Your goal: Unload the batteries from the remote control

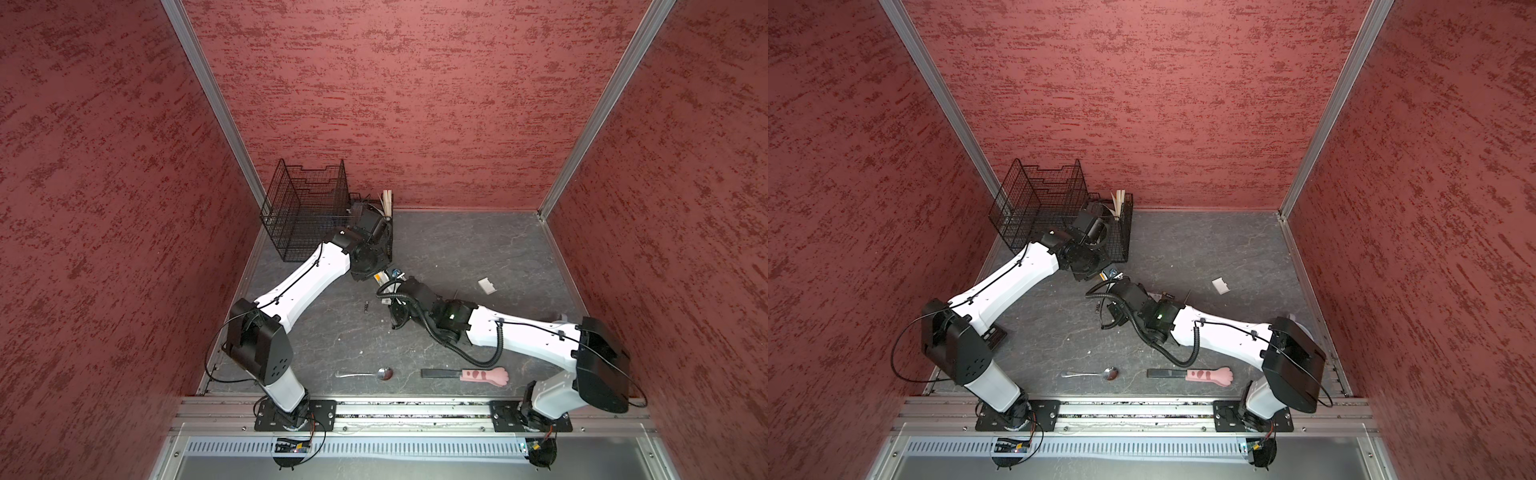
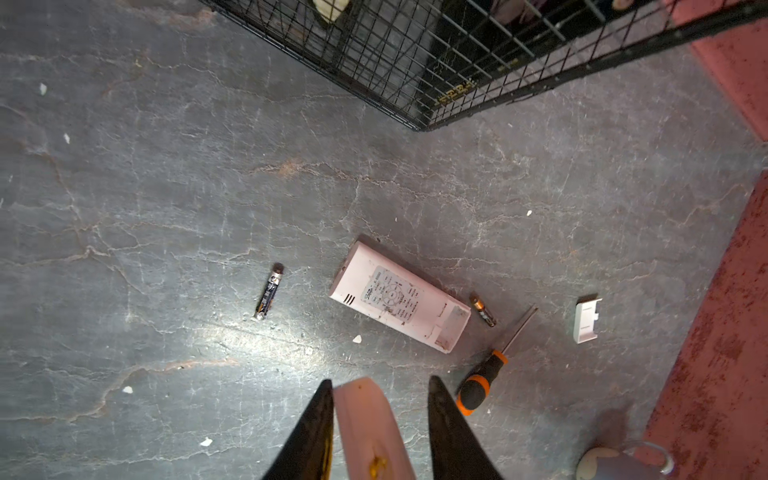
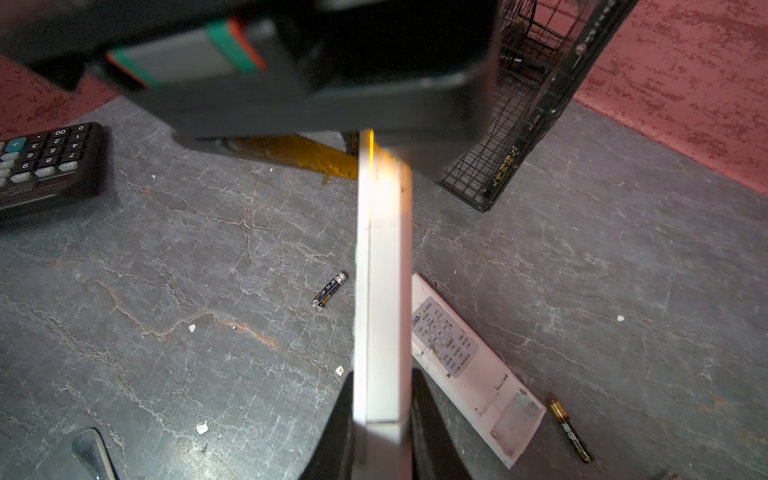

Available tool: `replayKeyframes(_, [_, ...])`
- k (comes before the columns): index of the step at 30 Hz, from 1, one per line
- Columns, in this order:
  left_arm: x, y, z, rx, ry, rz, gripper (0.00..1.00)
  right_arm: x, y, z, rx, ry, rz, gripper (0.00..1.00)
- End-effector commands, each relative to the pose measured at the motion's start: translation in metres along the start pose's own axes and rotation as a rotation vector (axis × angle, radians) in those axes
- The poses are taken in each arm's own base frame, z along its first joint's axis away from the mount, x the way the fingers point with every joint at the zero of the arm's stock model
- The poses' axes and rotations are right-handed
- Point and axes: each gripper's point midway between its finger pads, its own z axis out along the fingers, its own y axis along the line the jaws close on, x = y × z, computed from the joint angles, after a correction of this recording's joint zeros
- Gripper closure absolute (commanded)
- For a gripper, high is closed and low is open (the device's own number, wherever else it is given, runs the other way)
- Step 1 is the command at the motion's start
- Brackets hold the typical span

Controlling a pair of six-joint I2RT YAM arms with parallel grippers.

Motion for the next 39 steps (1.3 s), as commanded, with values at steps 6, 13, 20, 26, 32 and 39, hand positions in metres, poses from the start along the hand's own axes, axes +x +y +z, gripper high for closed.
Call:
replayKeyframes(6, [-0.003, -0.006, 0.007, -0.009, -0.008, 0.026, 0.78, -0.021, 0.01, -0.003, -0.023, -0.038, 0.024, 1.0])
replayKeyframes(13, [-0.003, -0.007, 0.01, -0.007, 0.0, 0.018, 0.9, -0.031, 0.011, -0.004, -0.018, -0.065, 0.048, 0.98])
replayKeyframes(20, [-0.009, -0.004, 0.01, 0.013, -0.006, -0.033, 1.0, -0.038, 0.013, -0.007, -0.033, -0.097, 0.09, 0.95])
replayKeyframes(26, [-0.019, -0.007, 0.005, 0.062, -0.042, -0.119, 1.0, -0.041, 0.01, -0.007, -0.017, -0.123, 0.135, 0.94])
replayKeyframes(32, [-0.025, -0.017, 0.0, 0.116, -0.069, -0.186, 1.0, -0.04, 0.008, -0.003, -0.001, -0.134, 0.15, 0.93])
replayKeyframes(39, [-0.025, -0.018, -0.003, 0.127, -0.069, -0.172, 1.0, -0.039, 0.004, -0.003, 0.017, -0.142, 0.137, 0.84])
